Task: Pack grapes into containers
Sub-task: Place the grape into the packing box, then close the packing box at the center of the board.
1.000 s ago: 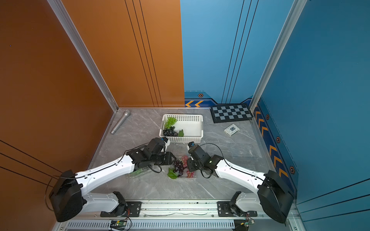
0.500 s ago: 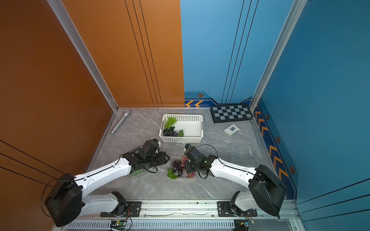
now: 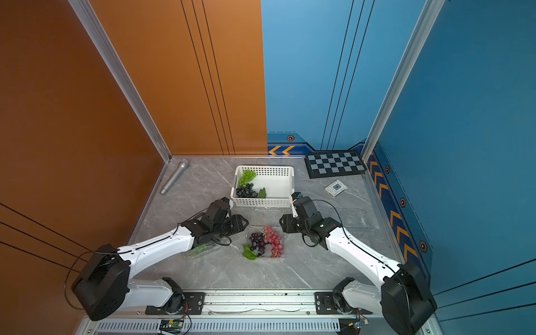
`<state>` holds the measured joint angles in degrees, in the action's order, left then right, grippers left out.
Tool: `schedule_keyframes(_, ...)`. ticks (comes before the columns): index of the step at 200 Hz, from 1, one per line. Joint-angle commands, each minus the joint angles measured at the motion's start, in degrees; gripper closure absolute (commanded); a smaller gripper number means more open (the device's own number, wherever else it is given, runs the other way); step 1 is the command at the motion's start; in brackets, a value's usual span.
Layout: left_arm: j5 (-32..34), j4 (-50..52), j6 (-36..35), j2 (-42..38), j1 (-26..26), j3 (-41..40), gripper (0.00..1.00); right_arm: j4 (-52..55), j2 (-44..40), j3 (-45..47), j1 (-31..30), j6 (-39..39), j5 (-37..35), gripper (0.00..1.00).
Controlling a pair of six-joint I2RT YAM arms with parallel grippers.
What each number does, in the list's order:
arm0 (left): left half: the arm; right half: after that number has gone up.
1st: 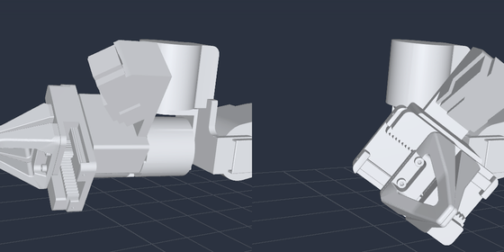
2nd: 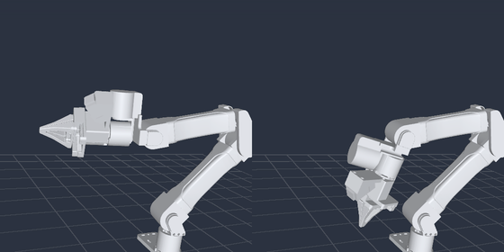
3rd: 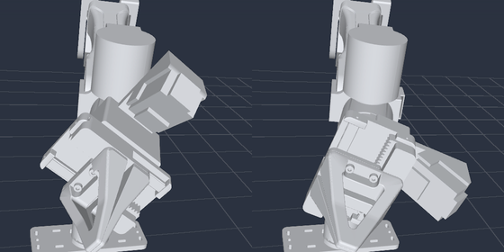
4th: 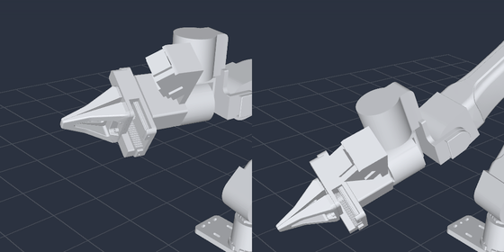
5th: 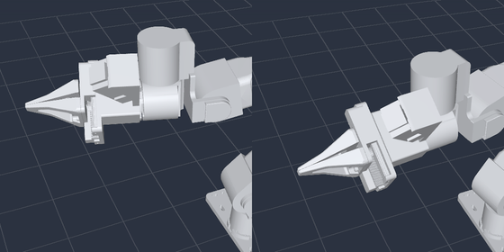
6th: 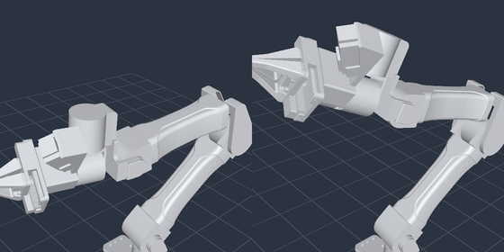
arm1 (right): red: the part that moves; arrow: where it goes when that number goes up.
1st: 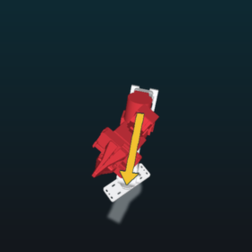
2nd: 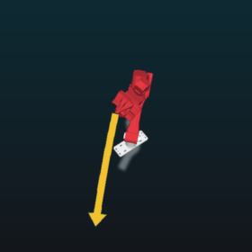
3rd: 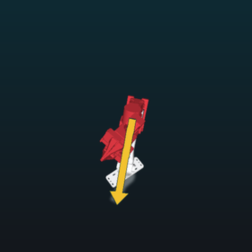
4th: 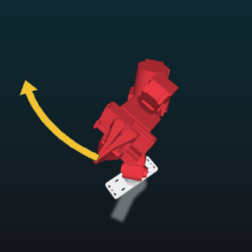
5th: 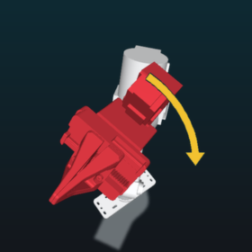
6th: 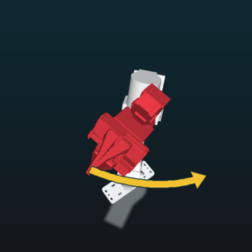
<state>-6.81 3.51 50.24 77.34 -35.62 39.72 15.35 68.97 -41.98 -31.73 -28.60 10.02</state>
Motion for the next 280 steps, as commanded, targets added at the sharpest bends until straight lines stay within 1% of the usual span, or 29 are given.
schedule_keyframes(1, -2.11, -3.9, -0.5, 2.62, 0.64, -0.52, 0.46, -3.53, 2.84, 1.99, 3.13, -1.31, 6.61, 0.37)
schedule_keyframes(13, -2.51, -4.57, -0.99, 4.03, 0.72, -0.24, 0.46, -5.76, 4.52, 2.37, 4.43, -1.8, 8.65, 0.37)
schedule_keyframes(36, -3.38, -5.96, -1.97, 6.17, 0.81, 0.24, 0.45, -9.72, 7.84, 2.81, 6.24, -2.71, 10.46, 0.35)
schedule_keyframes(64, -3.3, -6.1, -3.5, 7.93, 1.05, 1.37, 0.45, -15.22, 12.65, 3.3, 8.13, -4.32, 12.93, 0.35)
schedule_keyframes(115, -4.41, -10.02, -3.51, 10.89, 1.16, 1.77, 0.45, -22.28, 20.01, 2.89, 8.52, -5.44, 14.05, 0.37)
schedule_keyframes(148, -5.3, -12.44, -3.22, 11.47, 0.74, 1.81, 0.46, -25.45, 22.46, 2.6, 8.31, -6.24, 15.06, 0.4)
schedule_keyframes(201, -4.44, -13.96, -3.33, 8.32, -0.58, 0.89, 0.46, -26.17, 20.88, 2.76, 6.72, -6.64, 15.2, 0.42)
schedule_keyframes(280, -5.28, -13.88, -1.29, 4.83, -0.99, -1.52, 0.46, -23.29, 13.35, 4.8, 4.6, -7.08, 13.1, 0.42)
